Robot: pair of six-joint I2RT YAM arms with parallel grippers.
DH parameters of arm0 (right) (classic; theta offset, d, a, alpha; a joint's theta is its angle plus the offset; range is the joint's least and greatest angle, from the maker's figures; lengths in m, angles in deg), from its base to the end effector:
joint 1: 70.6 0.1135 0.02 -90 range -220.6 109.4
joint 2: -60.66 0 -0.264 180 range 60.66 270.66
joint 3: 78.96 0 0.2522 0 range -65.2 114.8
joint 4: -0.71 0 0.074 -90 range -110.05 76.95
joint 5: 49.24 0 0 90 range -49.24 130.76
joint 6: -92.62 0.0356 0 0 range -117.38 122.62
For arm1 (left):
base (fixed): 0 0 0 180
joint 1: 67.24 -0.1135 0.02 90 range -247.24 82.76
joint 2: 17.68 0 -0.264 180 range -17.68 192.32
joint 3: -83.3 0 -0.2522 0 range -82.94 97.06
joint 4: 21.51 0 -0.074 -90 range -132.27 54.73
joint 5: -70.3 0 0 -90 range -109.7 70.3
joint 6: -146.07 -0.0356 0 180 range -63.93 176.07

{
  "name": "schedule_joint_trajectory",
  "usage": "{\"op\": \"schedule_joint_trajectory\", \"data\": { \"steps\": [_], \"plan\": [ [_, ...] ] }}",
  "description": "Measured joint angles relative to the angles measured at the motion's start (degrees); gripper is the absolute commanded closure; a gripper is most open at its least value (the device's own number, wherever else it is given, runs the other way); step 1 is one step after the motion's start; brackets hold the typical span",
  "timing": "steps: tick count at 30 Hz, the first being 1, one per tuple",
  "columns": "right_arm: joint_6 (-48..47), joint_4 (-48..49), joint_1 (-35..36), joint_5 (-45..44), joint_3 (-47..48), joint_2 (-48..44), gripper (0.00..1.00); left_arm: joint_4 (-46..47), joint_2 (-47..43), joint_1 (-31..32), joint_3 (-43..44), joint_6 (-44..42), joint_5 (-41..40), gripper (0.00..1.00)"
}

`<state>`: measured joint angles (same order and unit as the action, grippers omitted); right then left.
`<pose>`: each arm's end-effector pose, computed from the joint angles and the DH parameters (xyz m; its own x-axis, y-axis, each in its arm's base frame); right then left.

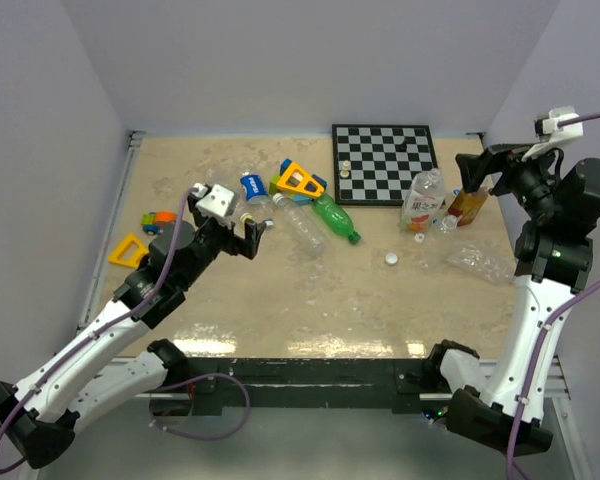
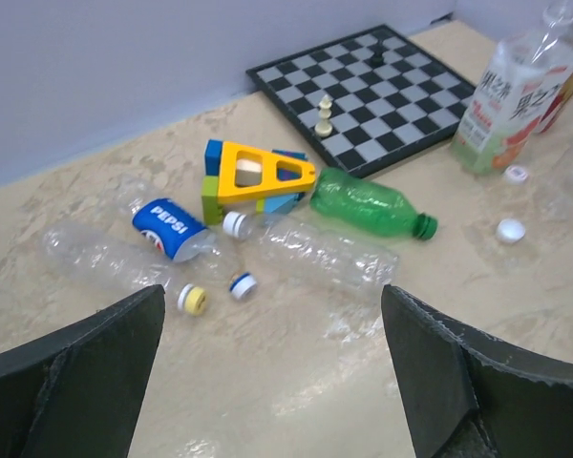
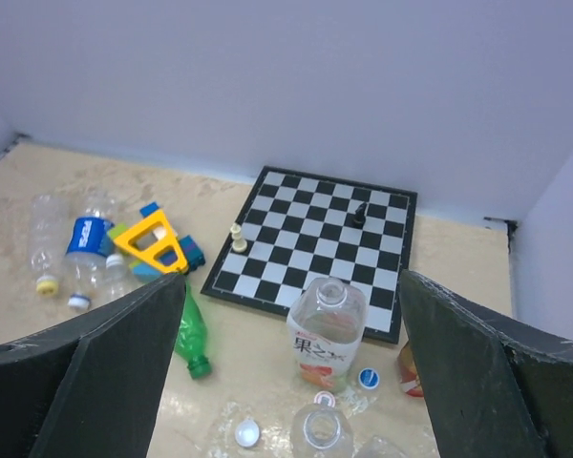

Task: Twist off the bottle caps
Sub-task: Reset both arms

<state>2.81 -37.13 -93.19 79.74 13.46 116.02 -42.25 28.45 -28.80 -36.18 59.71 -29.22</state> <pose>0.1682 -0.0457 0.4813 -0.0135 0.0084 -0.9999 -0.2821 0.9593 0.0119 0.1523 -0.1134 0.3544 -0.1172 0.0131 -0.9930 0.4779 0.8773 -0.0448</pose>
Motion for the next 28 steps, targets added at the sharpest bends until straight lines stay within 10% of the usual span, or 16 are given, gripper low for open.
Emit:
{"op": "schedule_joint_trajectory", "data": {
  "steps": [28],
  "plan": [
    [8.3,5.6,0.0,-6.4,-3.1,-3.4,0.02,0.3,-3.3,0.0,-7.3,-6.5,-2.9,0.0]
  ]
}}
